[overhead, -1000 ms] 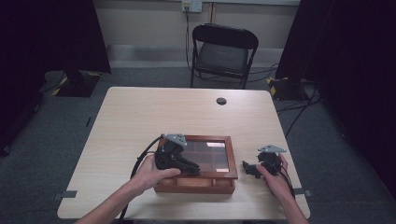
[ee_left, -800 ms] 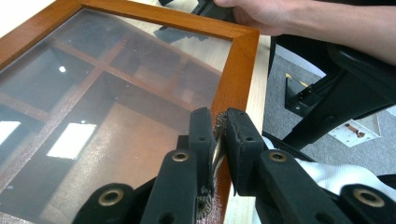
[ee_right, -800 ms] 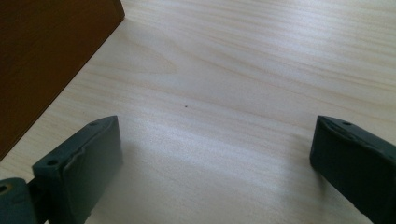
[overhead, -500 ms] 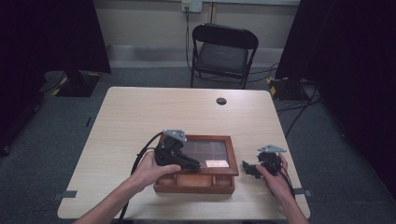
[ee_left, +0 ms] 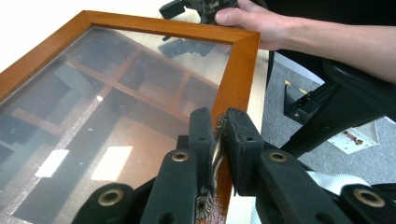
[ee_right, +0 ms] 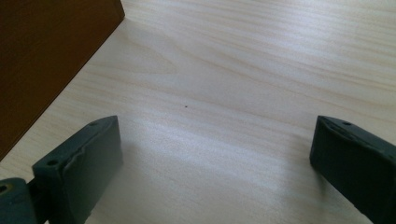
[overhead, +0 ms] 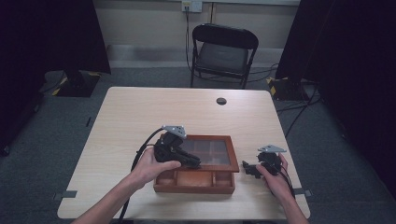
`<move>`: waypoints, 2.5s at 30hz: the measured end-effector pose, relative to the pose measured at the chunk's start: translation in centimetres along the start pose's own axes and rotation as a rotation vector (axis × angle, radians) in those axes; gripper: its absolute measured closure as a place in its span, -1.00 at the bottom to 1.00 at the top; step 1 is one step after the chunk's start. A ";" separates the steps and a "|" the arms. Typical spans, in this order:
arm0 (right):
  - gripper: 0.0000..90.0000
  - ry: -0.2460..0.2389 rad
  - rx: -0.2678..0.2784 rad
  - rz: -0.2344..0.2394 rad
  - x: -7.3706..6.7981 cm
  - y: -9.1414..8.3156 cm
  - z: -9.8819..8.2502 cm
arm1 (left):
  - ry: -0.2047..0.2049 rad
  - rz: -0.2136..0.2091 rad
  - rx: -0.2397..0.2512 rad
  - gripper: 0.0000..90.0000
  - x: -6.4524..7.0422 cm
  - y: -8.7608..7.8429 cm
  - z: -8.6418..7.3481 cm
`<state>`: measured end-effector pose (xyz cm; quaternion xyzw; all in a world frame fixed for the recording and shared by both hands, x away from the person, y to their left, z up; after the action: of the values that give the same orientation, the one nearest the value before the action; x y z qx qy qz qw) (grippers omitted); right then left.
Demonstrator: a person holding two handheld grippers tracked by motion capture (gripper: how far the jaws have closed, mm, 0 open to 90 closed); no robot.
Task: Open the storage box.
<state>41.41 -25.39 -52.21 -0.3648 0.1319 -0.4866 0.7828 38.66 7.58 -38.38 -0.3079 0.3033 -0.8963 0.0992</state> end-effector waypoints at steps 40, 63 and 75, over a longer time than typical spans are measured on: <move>-0.96 -0.001 0.000 0.000 0.0 0.0 0.0 | 0.040 0.038 0.006 0.81 0.3 -1.7 3.0; -0.97 0.000 0.000 0.003 0.0 0.0 0.0 | 0.054 0.060 0.002 0.82 0.5 -2.0 4.1; -0.98 -0.002 -0.003 0.002 0.0 0.1 0.0 | 0.064 0.066 0.012 0.83 0.4 -2.3 4.7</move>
<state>41.49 -25.38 -52.21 -0.3665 0.1322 -0.4850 0.7829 41.23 6.96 -33.84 -0.2683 0.3109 -0.9037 0.1208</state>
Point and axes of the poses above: each handheld gripper's, and its own axes: y roughly forward along the jaws, z roughly out of its top, x roughly to its right, the point moved 3 cm from there along y, roughly forward along the jaws, and after that the axes turned 11 degrees about -y, right-handed, at the moved point
